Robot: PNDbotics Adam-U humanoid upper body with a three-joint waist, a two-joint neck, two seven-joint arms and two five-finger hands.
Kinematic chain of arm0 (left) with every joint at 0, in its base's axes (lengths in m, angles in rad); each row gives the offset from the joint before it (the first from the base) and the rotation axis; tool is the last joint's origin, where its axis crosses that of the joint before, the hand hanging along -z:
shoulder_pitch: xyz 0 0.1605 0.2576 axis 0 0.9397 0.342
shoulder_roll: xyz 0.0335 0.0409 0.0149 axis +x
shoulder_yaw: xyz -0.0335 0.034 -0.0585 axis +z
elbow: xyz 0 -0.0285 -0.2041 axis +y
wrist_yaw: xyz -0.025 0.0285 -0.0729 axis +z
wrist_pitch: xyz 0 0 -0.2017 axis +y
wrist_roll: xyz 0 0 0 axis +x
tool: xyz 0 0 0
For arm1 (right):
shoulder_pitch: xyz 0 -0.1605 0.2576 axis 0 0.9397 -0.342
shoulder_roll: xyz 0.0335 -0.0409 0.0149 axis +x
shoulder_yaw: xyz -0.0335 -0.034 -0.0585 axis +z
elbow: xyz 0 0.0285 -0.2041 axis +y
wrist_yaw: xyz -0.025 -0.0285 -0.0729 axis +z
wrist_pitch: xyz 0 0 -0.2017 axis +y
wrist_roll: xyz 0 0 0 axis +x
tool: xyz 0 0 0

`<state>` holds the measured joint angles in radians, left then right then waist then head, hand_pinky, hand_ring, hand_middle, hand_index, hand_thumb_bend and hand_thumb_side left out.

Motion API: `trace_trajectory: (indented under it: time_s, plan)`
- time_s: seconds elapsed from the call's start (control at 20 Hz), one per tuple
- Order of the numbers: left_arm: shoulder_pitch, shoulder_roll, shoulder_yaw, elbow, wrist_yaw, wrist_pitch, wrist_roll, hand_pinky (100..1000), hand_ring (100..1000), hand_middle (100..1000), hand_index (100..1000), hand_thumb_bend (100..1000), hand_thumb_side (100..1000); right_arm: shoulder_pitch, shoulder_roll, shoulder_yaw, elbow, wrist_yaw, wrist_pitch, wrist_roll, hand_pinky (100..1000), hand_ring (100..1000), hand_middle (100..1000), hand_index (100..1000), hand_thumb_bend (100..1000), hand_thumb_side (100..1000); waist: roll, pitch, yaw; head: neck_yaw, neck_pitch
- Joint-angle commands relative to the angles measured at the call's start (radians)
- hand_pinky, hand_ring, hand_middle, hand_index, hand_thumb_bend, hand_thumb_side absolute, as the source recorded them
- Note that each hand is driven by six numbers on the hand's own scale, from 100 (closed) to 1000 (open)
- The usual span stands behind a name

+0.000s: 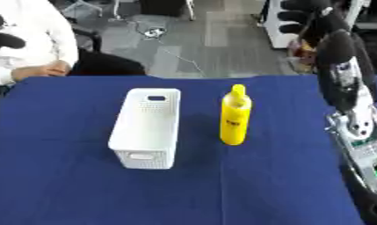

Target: Pick up objects on the table and place them in the box.

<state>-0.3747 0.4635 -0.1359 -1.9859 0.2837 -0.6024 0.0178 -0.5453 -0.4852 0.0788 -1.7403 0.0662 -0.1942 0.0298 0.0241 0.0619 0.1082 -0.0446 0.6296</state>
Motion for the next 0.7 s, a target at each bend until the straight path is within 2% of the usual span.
trace_trajectory:
  time_s: [0.05,0.35,0.5,0.7]
  plan:
    - [-0.008,0.016,0.001,-0.014,-0.005,0.0,-0.006,678,748,849,861,258,917,-0.045,-0.018,0.003,0.066,0.057,0.015,-0.001,890,861,836,1000,761,1000,0.001,-0.011,0.001,-0.005,-0.007]
    - [-0.008,0.013,-0.001,-0.014,-0.008,0.001,-0.009,678,748,849,861,258,917,-0.109,-0.005,0.036,0.234,0.18,0.036,0.004,936,895,860,1000,789,1000,0.0,-0.009,0.005,-0.074,-0.002]
    - [-0.007,0.012,-0.002,-0.014,-0.01,0.001,-0.009,677,748,849,861,258,917,-0.136,0.0,0.049,0.304,0.234,0.03,0.031,937,895,860,1000,809,1000,0.001,-0.007,0.006,-0.084,-0.005]
    - [-0.007,0.009,-0.006,-0.014,-0.011,0.004,-0.013,677,747,849,862,258,918,-0.163,-0.003,0.058,0.393,0.256,0.008,0.051,936,892,847,1000,835,1000,-0.001,-0.007,0.009,-0.09,-0.012]
